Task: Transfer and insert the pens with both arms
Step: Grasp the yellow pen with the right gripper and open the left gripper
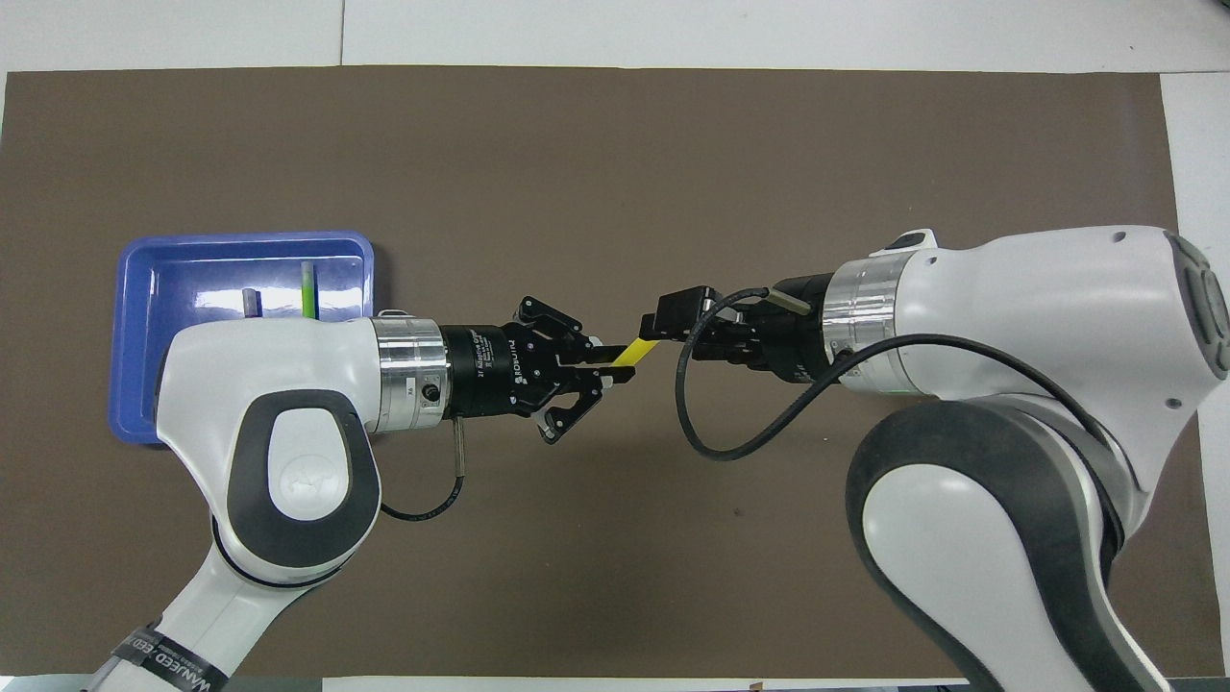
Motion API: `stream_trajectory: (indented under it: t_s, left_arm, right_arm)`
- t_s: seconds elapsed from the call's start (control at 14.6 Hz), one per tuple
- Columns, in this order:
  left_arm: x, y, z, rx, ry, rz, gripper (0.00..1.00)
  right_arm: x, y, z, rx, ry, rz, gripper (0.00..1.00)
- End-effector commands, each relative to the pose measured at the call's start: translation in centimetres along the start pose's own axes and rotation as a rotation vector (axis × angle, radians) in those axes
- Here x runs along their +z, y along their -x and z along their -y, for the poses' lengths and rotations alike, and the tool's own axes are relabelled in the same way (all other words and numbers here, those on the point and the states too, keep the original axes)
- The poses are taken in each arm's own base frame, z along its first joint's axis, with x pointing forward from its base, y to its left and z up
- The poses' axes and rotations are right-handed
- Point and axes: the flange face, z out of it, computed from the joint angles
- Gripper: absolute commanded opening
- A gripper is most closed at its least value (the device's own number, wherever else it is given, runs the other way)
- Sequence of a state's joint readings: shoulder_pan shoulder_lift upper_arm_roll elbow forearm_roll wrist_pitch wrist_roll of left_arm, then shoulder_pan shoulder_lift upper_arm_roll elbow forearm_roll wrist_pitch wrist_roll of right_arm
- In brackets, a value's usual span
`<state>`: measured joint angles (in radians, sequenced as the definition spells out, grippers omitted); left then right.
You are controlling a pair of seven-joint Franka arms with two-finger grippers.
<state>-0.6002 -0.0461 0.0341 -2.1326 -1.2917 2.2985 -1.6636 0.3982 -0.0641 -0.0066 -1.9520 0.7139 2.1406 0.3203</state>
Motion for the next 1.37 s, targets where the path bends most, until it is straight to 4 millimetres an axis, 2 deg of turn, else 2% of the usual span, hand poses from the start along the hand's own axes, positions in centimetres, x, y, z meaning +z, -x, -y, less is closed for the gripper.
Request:
stream_trajectory:
  t_s: [0.0, 0.14, 0.21, 0.41, 0.62, 0.96, 1.17, 1.3]
  left_arm:
    - [-0.2, -0.1, 1.1, 0.002, 0.009, 0.016, 0.0]
    - [-0.3, 0.1, 1.2, 0.037, 0.006, 0.018, 0.0]
    - [-0.2, 0.2, 1.3, 0.044, 0.005, 0.018, 0.0]
    - [-0.1, 0.4, 1.5, 0.05, 0.002, 0.019, 0.0]
    - [-0.1, 0.4, 1.5, 0.053, 0.004, 0.02, 0.0]
    - [-0.1, 0.4, 1.5, 0.053, 0.004, 0.02, 0.0]
    - [-0.2, 0.5, 1.5, 0.053, 0.006, 0.022, 0.0]
    - [-0.2, 0.5, 1.5, 0.053, 0.006, 0.022, 0.0]
  right_arm:
    - [0.6, -0.9, 0.5, -0.004, -0.011, -0.015, 0.61]
    - [1.8, -1.1, 1.8, -0.01, -0.019, -0.023, 0.61]
    - [1.7, -1.2, 2.3, -0.001, -0.023, -0.024, 0.61]
    - [1.8, -0.9, 2.4, 0.004, -0.017, -0.005, 0.61]
    - [0.9, -0.2, 2.4, -0.035, 0.034, 0.064, 0.61]
    - [-0.2, -0.2, 2.8, -0.096, 0.12, 0.078, 0.61]
    - [0.0, -0.3, 3.0, -0.105, 0.126, 0.062, 0.58]
    - [0.0, -0.2, 3.0, -0.121, 0.145, 0.054, 0.49]
